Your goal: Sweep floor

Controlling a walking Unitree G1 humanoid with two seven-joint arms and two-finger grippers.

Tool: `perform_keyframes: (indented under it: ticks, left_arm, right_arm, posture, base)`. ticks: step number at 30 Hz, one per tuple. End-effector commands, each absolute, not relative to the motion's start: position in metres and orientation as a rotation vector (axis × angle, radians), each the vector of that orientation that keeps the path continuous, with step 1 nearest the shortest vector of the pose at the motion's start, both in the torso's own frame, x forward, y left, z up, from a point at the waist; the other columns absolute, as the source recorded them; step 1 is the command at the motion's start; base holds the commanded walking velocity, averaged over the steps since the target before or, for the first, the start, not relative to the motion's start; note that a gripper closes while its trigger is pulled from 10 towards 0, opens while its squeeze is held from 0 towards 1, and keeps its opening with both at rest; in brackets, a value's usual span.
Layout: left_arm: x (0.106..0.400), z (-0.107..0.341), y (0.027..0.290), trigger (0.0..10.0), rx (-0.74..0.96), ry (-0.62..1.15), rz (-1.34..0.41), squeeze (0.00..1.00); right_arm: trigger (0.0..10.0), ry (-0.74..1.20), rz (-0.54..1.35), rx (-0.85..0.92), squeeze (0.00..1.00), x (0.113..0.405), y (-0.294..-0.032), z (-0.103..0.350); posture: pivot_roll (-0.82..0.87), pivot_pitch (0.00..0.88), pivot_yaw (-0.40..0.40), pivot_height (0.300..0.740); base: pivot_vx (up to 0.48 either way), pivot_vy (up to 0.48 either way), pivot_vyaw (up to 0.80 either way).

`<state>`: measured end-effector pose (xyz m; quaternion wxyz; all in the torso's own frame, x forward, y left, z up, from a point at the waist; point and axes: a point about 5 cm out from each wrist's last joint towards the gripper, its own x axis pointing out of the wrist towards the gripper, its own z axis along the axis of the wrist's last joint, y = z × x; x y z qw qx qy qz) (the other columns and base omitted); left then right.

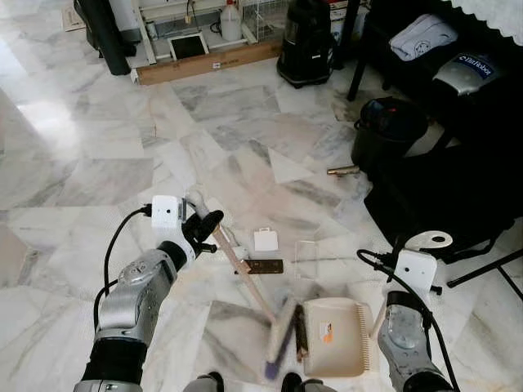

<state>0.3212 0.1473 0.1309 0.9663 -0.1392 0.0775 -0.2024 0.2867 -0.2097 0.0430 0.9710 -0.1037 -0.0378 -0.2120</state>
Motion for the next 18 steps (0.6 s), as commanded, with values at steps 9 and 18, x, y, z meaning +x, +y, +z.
perform_keyframes:
  ticks: [9, 18]
  left_arm:
    - [0.322, 0.159, 0.133, 10.0, -0.514, 0.116, -0.490, 0.00]
    - [0.328, 0.176, 0.164, 10.0, -0.358, -0.042, -0.315, 0.00]
  right_arm:
    - [10.0, 0.022, -0.425, -0.224, 0.00, 0.277, -0.210, 0.026]
    - [10.0, 0.024, -0.424, -0.224, 0.00, 0.278, -0.211, 0.027]
  posture:
    - [0.28, 0.184, -0.007, 0.740]
    - [0.29, 0.183, -0.012, 0.740]
  base:
    - [0.000, 0.000, 0.00]
    - [0.000, 0.000, 0.00]
